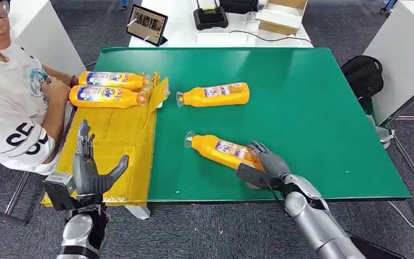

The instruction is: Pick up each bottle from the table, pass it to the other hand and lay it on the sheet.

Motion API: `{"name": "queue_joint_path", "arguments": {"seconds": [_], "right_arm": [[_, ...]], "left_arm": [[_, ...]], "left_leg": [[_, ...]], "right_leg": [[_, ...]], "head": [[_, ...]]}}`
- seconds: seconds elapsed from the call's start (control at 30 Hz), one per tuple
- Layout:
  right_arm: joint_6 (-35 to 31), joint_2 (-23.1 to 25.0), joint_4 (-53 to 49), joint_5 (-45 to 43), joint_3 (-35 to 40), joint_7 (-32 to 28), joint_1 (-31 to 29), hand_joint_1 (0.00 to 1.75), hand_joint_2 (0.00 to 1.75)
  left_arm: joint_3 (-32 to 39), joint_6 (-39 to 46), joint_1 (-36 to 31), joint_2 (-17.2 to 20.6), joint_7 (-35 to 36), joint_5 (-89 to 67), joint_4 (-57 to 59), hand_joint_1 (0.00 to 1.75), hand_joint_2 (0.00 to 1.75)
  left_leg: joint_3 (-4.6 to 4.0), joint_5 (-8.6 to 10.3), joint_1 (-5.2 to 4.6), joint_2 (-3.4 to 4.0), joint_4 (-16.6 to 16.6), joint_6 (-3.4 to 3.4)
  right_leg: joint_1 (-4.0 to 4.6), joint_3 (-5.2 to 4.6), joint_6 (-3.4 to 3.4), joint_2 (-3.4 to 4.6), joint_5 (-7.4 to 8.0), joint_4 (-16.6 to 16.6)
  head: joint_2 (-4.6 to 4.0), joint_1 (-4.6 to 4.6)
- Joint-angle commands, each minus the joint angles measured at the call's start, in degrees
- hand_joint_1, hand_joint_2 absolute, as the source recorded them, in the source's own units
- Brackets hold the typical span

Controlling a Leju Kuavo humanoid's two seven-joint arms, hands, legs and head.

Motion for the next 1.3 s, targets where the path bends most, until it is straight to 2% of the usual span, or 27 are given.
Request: {"name": "queue_joint_path", "arguments": {"seconds": [0.03,0.13,0.2,0.23,0.3,0.37,0.4,0.47,0.5,0.57,0.73,0.9,1.13,1.17,1.2,1.3], "right_arm": [[7.4,-0.8,18.4,-4.5,9.3,-1.1,-14.5,0.0,1.75],[6.9,0.2,20.4,-6.4,10.9,-2.2,-15.6,0.0,1.75],[6.8,0.4,20.9,-7.9,11.7,-3.0,-15.3,0.1,1.75],[6.0,0.7,20.9,-8.1,11.7,-3.1,-14.6,0.3,1.75],[4.0,1.6,20.5,-8.7,11.1,-3.3,-13.4,1.26,1.75],[1.5,2.4,19.8,-8.9,10.2,-3.1,-12.3,1.41,1.75],[0.2,3.0,19.2,-9.2,9.6,-2.9,-11.6,1.55,1.75],[-1.0,3.4,18.3,-9.6,8.7,-2.6,-10.8,1.61,1.75],[-1.3,3.6,18.2,-9.7,8.3,-2.4,-10.5,1.69,1.75],[-1.9,3.9,18.0,-9.8,7.2,-2.4,-9.8,1.66,1.75],[-4.5,5.0,17.0,-10.0,4.8,-2.9,-8.2,1.75,1.75],[-9.3,6.8,10.6,-9.5,0.5,-5.4,-4.1,1.75,1.75],[-9.3,6.8,9.6,-9.2,0.2,-5.0,-3.7,1.75,1.75],[-10.3,7.1,8.9,-9.2,-0.6,-5.8,-3.3,1.75,1.75],[-13.9,8.3,6.0,-8.8,-2.8,-8.7,-1.6,1.75,1.75],[-23.1,12.6,-8.8,-5.8,-8.4,-14.4,6.1,1.75,1.75]], "left_arm": [[-1.2,-1.1,-5.0,0.0,0.8,2.0,9.3,0.0,1.75],[-1.4,-1.0,-5.4,0.0,0.9,2.7,9.8,0.0,1.75],[-1.8,-1.1,-5.7,0.0,1.1,3.2,10.5,0.0,1.75],[-1.9,-1.1,-5.7,0.0,1.2,3.3,10.7,0.0,1.75],[-1.9,-1.1,-5.5,-0.2,1.3,3.4,10.6,0.0,1.75],[-1.9,-1.1,-5.3,-0.2,1.3,3.5,10.5,0.0,1.75],[-2.0,-1.2,-5.2,-0.3,1.4,3.5,10.4,0.0,1.75],[-2.1,-1.2,-5.1,-0.3,1.6,3.6,10.6,0.0,1.75],[-2.1,-1.2,-5.2,-0.3,1.6,3.6,10.7,0.0,1.75],[-2.4,-1.3,-5.3,-0.3,1.7,3.6,11.1,0.0,1.75],[-2.3,-1.2,-5.0,-0.4,2.0,3.6,10.9,0.0,1.75],[-2.7,-1.1,-3.7,-0.6,2.7,3.3,10.3,0.0,1.75],[-2.7,-1.1,-3.6,-0.6,2.7,3.2,10.2,0.0,1.75],[-2.7,-1.0,-3.6,-0.6,2.8,3.1,10.2,0.0,1.75],[-2.6,-0.9,-3.2,-0.8,2.9,3.0,9.8,0.0,1.75],[-2.9,-1.1,-1.5,-1.5,3.7,3.2,8.8,0.0,1.75]], "left_leg": [[0.32,-0.06,-0.03,0.17,0.0,0.1],[0.27,-0.01,-0.02,0.16,0.0,0.13],[0.29,0.0,0.0,0.15,0.0,0.12],[0.23,0.04,-0.02,0.08,-0.1,0.13],[0.26,0.02,0.01,0.07,-0.1,0.12],[0.4,-0.05,0.01,0.08,-0.1,0.14],[0.23,0.02,0.01,0.06,-0.1,0.12],[0.3,-0.01,0.01,0.11,-0.1,0.13],[0.42,-0.06,0.01,0.11,-0.1,0.15],[0.36,-0.02,0.01,0.07,-0.1,0.14],[0.31,-0.01,0.01,0.06,-0.1,0.13],[0.34,-0.03,0.01,0.09,-0.1,0.13],[0.1,0.01,-0.03,0.11,0.0,0.12],[0.21,-0.04,-0.01,0.13,0.0,0.14],[0.14,0.0,-0.03,0.1,0.0,0.14],[0.1,-0.01,-0.03,0.07,0.0,0.12]], "right_leg": [[0.02,0.27,-0.17,0.09,-0.01,-0.1],[0.02,0.22,-0.15,0.06,0.02,0.0],[0.04,0.27,-0.14,0.03,0.01,-0.1],[0.01,0.21,-0.09,-0.01,0.02,0.0],[0.04,0.26,-0.09,-0.01,0.01,-0.1],[0.06,0.4,-0.14,-0.03,-0.05,-0.1],[0.05,0.23,-0.05,-0.01,0.02,-0.1],[0.05,0.29,-0.08,0.03,0.01,-0.1],[0.06,0.4,-0.13,0.01,-0.02,-0.1],[0.06,0.34,-0.13,-0.05,-0.01,-0.1],[0.06,0.31,-0.14,-0.08,-0.02,-0.1],[0.06,0.33,-0.12,-0.08,-0.04,-0.1],[0.0,0.08,-0.05,-0.03,0.0,0.0],[0.03,0.19,-0.11,-0.02,-0.03,0.0],[0.01,0.14,-0.08,-0.04,-0.01,0.0],[0.01,0.1,-0.08,-0.05,-0.03,0.0]], "head": [[0.0,-0.02],[0.0,0.0],[0.0,0.0],[0.0,0.0],[0.0,-0.02],[0.0,-0.02],[0.0,0.0],[0.0,-0.02],[0.0,0.0],[0.0,-0.02],[0.0,0.0],[0.0,-0.04],[0.0,-0.02],[0.0,-0.04],[0.0,-0.02],[0.0,-0.02]]}}
